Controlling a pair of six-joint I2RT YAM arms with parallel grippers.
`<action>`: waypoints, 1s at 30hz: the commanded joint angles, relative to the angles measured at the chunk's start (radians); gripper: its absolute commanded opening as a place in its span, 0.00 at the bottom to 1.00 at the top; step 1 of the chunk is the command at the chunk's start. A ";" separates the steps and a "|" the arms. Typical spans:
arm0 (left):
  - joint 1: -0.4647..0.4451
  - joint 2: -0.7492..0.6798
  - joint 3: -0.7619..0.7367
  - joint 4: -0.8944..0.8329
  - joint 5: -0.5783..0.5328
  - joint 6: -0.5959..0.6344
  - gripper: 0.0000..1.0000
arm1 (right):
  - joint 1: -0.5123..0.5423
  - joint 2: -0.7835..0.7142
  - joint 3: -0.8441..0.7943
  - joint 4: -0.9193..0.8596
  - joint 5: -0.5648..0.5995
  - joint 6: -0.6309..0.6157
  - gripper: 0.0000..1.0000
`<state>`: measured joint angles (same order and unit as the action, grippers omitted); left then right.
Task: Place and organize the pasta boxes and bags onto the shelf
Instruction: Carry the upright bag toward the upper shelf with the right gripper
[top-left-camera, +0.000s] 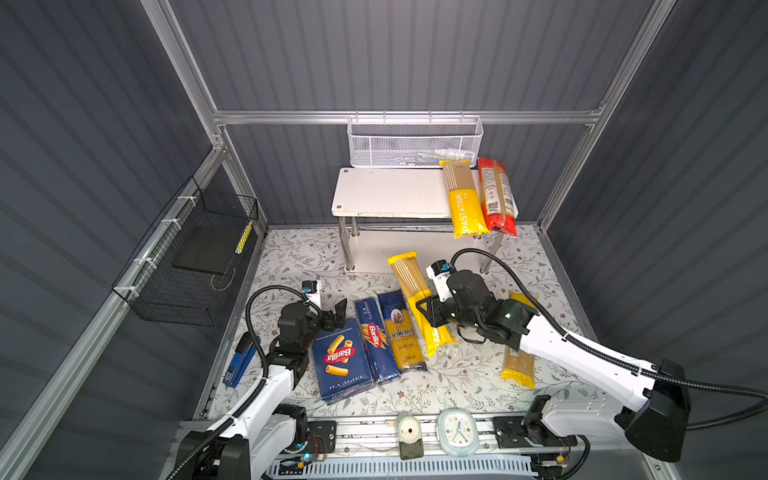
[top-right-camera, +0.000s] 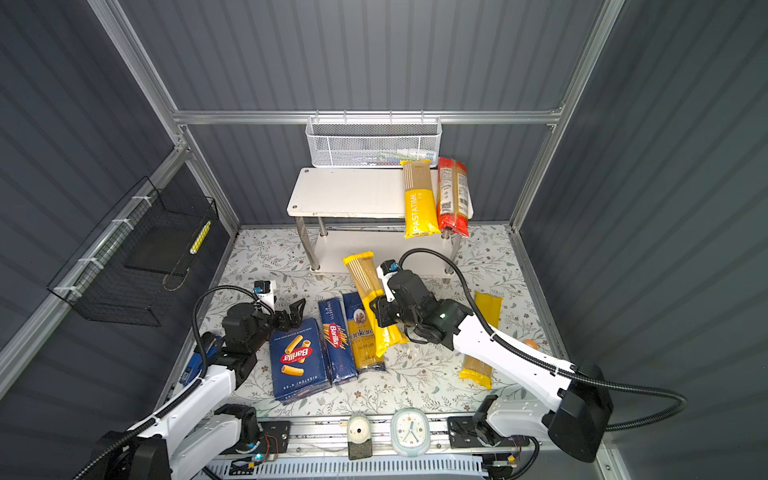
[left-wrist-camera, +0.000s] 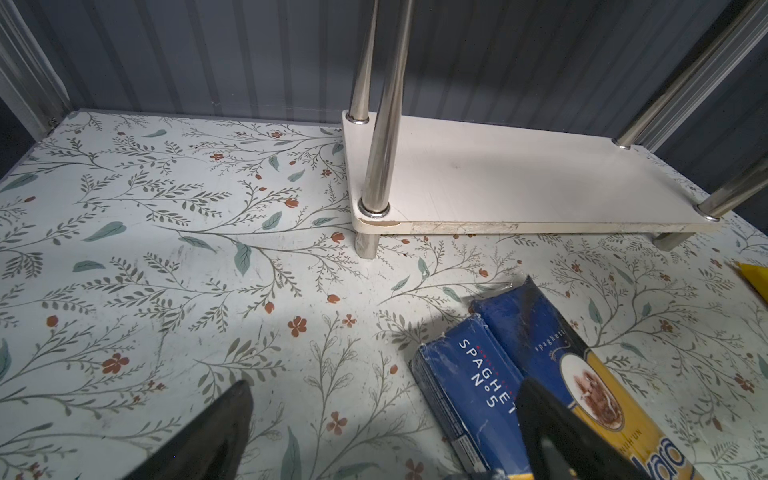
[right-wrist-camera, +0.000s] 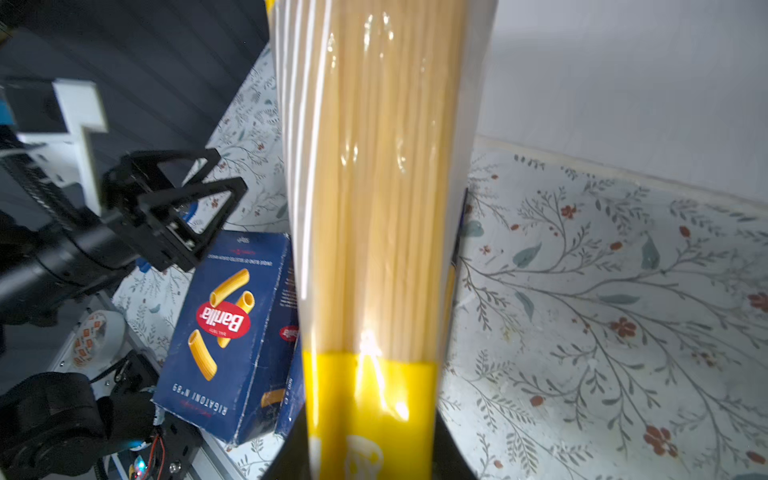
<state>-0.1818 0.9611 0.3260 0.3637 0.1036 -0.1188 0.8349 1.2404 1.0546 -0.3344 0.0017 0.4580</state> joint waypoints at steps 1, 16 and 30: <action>0.001 -0.001 -0.001 0.020 0.026 0.022 1.00 | 0.005 -0.045 0.087 0.050 0.025 -0.025 0.00; 0.001 -0.032 -0.022 0.025 0.011 0.015 1.00 | 0.012 0.016 0.337 -0.015 0.056 -0.109 0.00; 0.001 -0.037 -0.024 0.024 -0.002 0.011 1.00 | -0.030 0.244 0.746 -0.168 0.141 -0.196 0.00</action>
<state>-0.1818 0.9379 0.3119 0.3676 0.1055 -0.1158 0.8288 1.4845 1.7065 -0.5716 0.1051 0.2943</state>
